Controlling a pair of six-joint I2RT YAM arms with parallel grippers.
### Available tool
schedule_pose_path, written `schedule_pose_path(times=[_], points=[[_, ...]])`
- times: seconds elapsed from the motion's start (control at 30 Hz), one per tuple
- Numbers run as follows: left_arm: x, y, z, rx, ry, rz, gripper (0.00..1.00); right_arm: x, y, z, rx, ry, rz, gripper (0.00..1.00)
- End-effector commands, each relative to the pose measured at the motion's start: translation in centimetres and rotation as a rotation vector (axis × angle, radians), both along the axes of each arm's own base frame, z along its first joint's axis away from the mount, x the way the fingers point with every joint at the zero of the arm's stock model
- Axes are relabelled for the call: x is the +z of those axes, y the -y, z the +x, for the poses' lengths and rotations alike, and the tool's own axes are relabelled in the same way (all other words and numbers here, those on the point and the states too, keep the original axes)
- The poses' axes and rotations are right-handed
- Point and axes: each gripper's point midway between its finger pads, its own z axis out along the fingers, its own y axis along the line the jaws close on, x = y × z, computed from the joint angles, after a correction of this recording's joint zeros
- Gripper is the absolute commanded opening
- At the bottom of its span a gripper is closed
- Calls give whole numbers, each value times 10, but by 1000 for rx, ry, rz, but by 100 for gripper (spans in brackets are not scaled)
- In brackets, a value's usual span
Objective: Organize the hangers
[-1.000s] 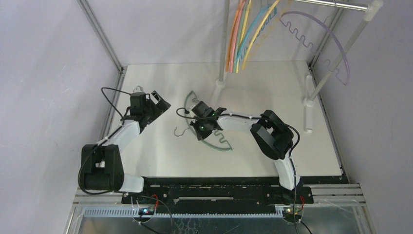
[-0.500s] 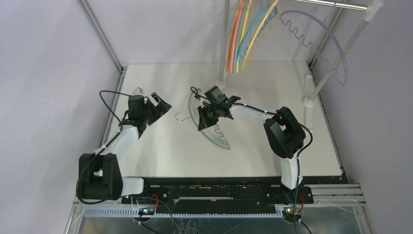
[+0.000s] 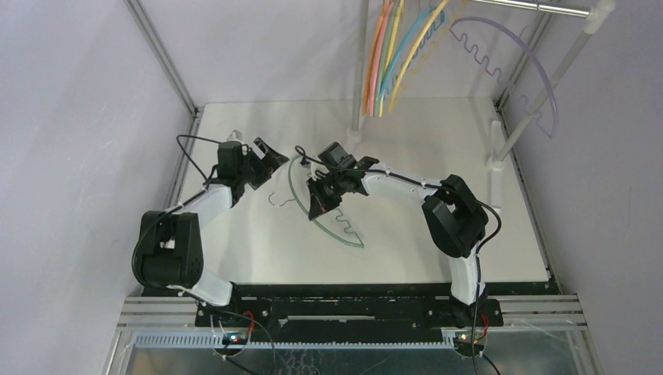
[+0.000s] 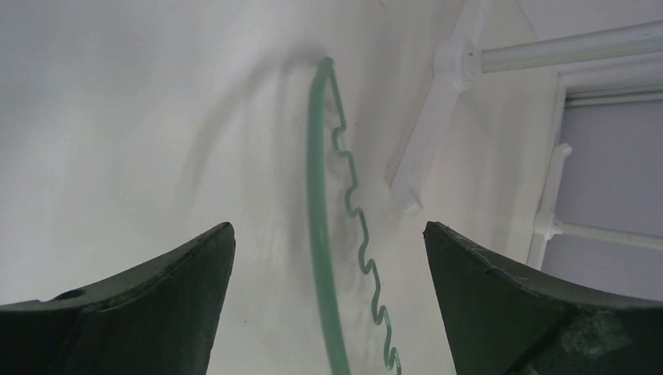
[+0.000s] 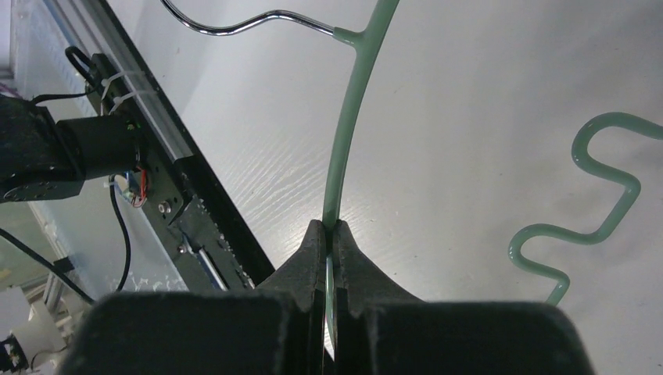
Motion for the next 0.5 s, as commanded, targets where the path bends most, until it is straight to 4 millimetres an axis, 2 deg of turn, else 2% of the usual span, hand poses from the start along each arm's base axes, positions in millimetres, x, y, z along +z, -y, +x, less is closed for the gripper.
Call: schedule_pose_path(times=[0.0, 0.23, 0.47], points=[[21, 23, 18, -52, 66, -48, 95, 42, -13, 3, 48, 62, 99, 0], [-2, 32, 15, -73, 6, -62, 94, 46, -11, 7, 47, 65, 108, 0], [-9, 46, 16, -99, -19, -78, 90, 57, -13, 8, 63, 79, 127, 0]])
